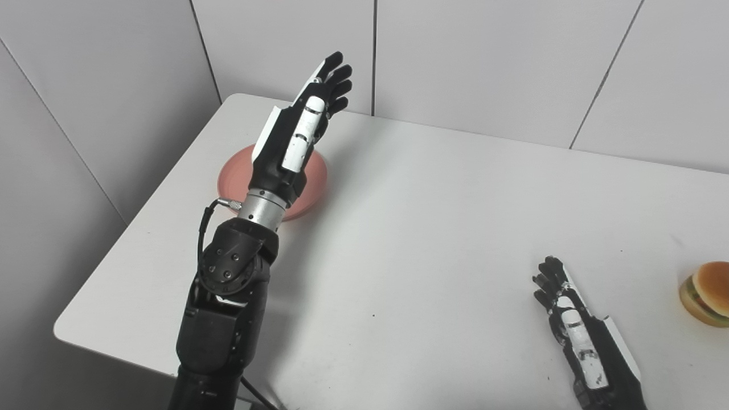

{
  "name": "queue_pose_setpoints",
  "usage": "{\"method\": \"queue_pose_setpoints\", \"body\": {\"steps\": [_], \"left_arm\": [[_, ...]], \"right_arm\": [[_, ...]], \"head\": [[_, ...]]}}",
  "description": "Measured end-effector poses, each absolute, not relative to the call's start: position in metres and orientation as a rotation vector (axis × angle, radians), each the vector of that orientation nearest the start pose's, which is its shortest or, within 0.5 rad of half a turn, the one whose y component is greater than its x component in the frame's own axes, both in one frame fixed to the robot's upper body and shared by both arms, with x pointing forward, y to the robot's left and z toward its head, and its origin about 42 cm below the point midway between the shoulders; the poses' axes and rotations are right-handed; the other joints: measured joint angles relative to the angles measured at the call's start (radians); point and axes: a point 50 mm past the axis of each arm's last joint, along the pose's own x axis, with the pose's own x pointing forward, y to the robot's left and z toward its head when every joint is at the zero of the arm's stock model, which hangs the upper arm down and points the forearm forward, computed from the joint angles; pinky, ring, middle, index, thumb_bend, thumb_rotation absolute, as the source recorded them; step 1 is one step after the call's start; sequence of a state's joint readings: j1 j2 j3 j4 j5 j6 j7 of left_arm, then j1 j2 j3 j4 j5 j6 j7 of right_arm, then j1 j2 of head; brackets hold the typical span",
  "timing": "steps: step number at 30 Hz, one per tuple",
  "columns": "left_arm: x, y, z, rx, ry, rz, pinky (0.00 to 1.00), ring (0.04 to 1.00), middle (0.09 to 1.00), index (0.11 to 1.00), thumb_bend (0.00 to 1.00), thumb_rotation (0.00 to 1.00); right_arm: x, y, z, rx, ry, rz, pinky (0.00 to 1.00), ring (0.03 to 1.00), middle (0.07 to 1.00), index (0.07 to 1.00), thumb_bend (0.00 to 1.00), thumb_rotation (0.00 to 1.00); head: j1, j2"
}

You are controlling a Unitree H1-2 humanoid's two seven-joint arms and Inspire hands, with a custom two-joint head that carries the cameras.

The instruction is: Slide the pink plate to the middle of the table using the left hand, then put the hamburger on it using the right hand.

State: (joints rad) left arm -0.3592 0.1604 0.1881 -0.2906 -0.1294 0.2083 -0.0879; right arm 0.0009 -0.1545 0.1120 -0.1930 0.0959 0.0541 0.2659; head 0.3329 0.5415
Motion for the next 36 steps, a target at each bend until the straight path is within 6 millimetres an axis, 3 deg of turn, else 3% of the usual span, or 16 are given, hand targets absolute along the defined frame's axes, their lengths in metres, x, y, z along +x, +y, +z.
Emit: {"method": "queue_pose_setpoints", "body": {"steps": [11,17,23,29,36], "left_arm": [[0.391,0.327,0.304,0.027,-0.422,0.075,0.89,0.908,0.907,0.902,0.41,1.00],[0.400,0.340,0.294,-0.009,-0.356,0.106,0.87,0.878,0.885,0.876,0.38,1.00],[0.408,0.371,0.293,-0.017,-0.313,0.169,0.90,0.920,0.917,0.897,0.40,1.00],[0.411,0.400,0.289,-0.032,-0.279,0.218,0.88,0.902,0.901,0.877,0.37,1.00],[0.413,0.418,0.276,-0.082,-0.244,0.255,0.89,0.910,0.909,0.894,0.37,1.00]], "right_arm": [[0.276,-0.212,0.143,-0.072,-0.115,0.401,1.00,1.000,1.000,1.000,0.01,1.00],[0.276,-0.213,0.144,-0.068,-0.115,0.402,1.00,1.000,1.000,1.000,0.00,1.00],[0.275,-0.215,0.145,-0.075,-0.115,0.403,1.00,1.000,1.000,1.000,0.00,1.00],[0.275,-0.216,0.148,-0.079,-0.109,0.403,1.00,1.000,1.000,1.000,0.00,1.00],[0.274,-0.215,0.149,-0.079,-0.099,0.403,1.00,1.000,1.000,1.000,0.00,1.00]], "head": [[0.038,-0.009],[0.041,-0.009],[0.063,-0.011],[0.063,-0.009],[0.066,-0.005]]}}
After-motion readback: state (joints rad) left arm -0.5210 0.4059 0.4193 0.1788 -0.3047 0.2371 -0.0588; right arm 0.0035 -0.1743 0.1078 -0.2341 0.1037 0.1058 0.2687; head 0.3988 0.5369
